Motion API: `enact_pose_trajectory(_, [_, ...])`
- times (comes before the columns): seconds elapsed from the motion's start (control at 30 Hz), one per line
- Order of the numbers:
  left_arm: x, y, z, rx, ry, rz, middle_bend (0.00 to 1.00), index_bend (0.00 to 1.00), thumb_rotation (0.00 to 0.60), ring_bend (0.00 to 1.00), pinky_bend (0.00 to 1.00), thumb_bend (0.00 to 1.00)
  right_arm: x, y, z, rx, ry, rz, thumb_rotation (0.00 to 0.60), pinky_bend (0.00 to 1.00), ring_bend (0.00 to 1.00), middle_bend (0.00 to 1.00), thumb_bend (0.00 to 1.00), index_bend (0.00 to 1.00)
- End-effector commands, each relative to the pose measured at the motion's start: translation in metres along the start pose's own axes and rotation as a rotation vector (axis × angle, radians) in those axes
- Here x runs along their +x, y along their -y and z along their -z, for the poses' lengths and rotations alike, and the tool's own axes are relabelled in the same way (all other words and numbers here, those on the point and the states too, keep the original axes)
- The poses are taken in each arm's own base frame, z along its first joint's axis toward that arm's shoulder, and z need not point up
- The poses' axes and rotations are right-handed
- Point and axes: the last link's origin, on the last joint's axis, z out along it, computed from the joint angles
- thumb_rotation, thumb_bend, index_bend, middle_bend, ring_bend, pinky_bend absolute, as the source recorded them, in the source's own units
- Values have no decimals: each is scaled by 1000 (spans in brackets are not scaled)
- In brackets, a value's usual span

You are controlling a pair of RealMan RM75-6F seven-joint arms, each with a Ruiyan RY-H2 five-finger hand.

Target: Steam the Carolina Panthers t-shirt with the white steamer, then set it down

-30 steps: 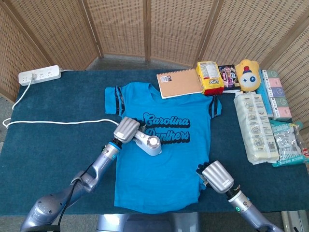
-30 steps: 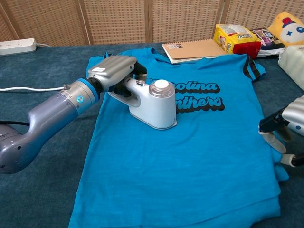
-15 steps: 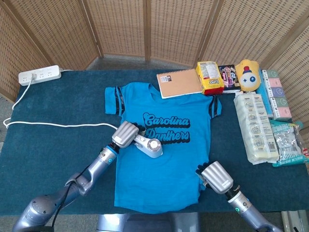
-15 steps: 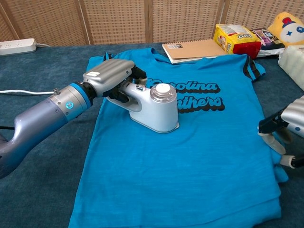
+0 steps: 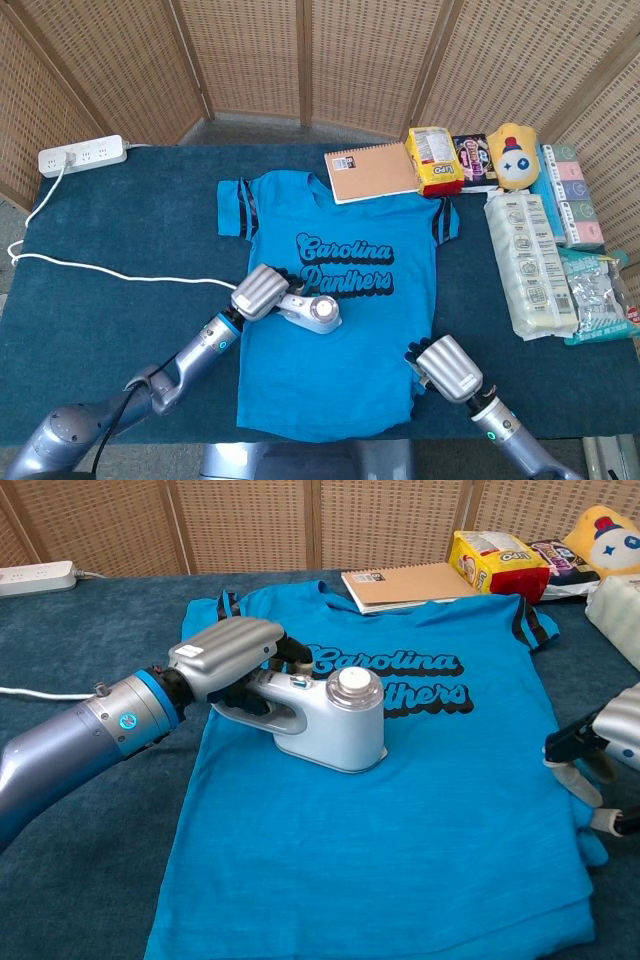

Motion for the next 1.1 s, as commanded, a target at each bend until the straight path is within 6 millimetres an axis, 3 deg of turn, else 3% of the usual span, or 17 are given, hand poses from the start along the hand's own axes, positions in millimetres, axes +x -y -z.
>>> enact_pose_trajectory(0.03, [-1, -3, 3, -15, 3, 3, 662, 573, 600, 605, 728, 521, 0, 0, 0, -2, 2, 0, 600, 743, 696, 649, 442, 737])
enact_pose_trajectory(0.33, [-6, -19, 20, -91, 27, 21, 663, 573, 600, 605, 729, 517, -1, 1, -1, -1, 6, 2, 600, 743, 696, 649, 442, 737])
enact_pose_trajectory(0.57, [-4, -20, 30, -113, 23, 22, 662, 573, 600, 606, 728, 517, -1, 1, -2, 0, 7, 3, 600, 743, 696, 649, 443, 737])
enact_pose_trajectory(1.1, [-1, 3, 12, -32, 8, -36, 662, 573, 600, 605, 728, 516, -2, -1, 0, -8, 11, 2, 600, 744, 697, 649, 441, 737])
